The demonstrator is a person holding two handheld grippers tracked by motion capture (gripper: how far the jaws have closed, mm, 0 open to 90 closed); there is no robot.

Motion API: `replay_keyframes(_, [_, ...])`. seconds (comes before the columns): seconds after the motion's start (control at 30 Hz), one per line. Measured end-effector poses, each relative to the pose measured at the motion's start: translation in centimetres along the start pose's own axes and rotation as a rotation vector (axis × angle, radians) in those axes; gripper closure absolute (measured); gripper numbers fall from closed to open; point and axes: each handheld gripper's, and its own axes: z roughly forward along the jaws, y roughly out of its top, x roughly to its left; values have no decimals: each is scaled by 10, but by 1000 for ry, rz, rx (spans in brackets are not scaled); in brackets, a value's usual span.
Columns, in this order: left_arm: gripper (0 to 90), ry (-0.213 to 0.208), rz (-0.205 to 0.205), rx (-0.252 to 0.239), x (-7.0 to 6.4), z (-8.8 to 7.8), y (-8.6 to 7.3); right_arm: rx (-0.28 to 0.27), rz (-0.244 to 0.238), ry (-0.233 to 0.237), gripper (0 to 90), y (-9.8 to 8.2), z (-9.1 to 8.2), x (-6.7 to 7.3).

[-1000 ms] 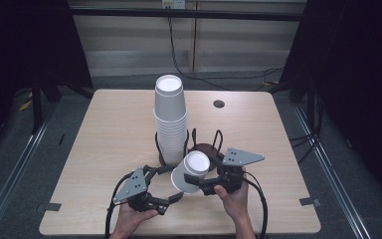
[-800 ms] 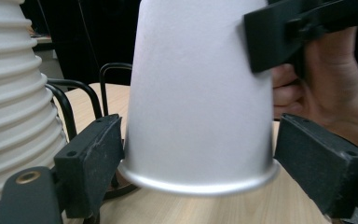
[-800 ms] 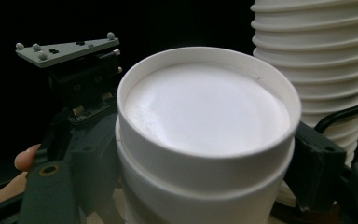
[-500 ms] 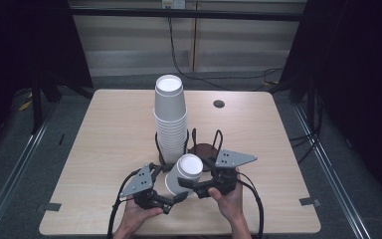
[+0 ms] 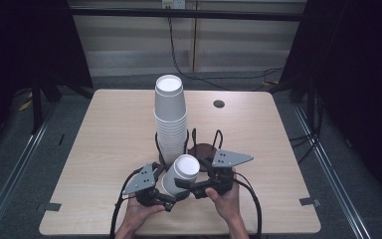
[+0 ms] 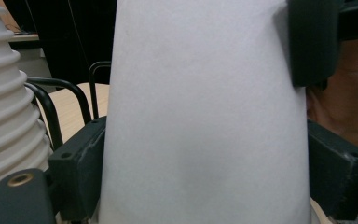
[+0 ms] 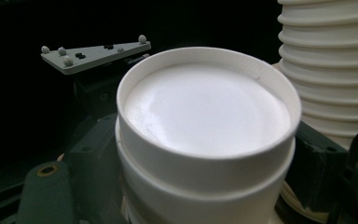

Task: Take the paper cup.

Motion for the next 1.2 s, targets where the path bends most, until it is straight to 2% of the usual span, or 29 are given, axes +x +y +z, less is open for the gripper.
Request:
replay_keyframes(0.2, [152, 8, -6, 4, 1, -1, 0, 8, -3, 4, 196, 1, 2, 1])
replay_keyframes(0.23, [153, -15, -6, 5, 2, -2, 0, 5, -4, 1, 174, 1, 2, 1])
replay_keyframes(0.3, [154, -12, -7, 7, 1, -1, 0, 5, 0, -9, 131, 1, 2, 0])
replay_keyframes(0.47, [156, -23, -13, 25, 3, -2, -1, 2, 3, -10, 132, 2, 1, -2])
replay_keyframes(0.57, [155, -14, -16, 35, 4, -3, -1, -8, 3, -12, 132, 3, -2, -3])
replay_keyframes(0.73, [156, -6, 0, 68, 8, -7, 2, -16, 3, -17, 133, 3, -7, -2])
replay_keyframes(0.8, [156, 8, 0, 73, 8, -7, 4, -13, 4, -21, 132, 2, -10, -2])
replay_keyframes(0.83, [156, 19, 16, 91, 8, -9, 7, -14, 5, -22, 132, 1, -11, -2])
replay_keyframes(0.9, [156, 34, 22, 109, 10, -12, 9, -8, 10, -29, 132, -1, -14, -3])
replay_keyframes(1.0, [156, 34, 14, 114, 13, -15, 9, -3, 11, -38, 132, -2, -17, -5])
replay_keyframes(1.2, [156, 6, 26, 177, 18, -18, 10, 30, -5, -41, 133, -4, -20, -4])
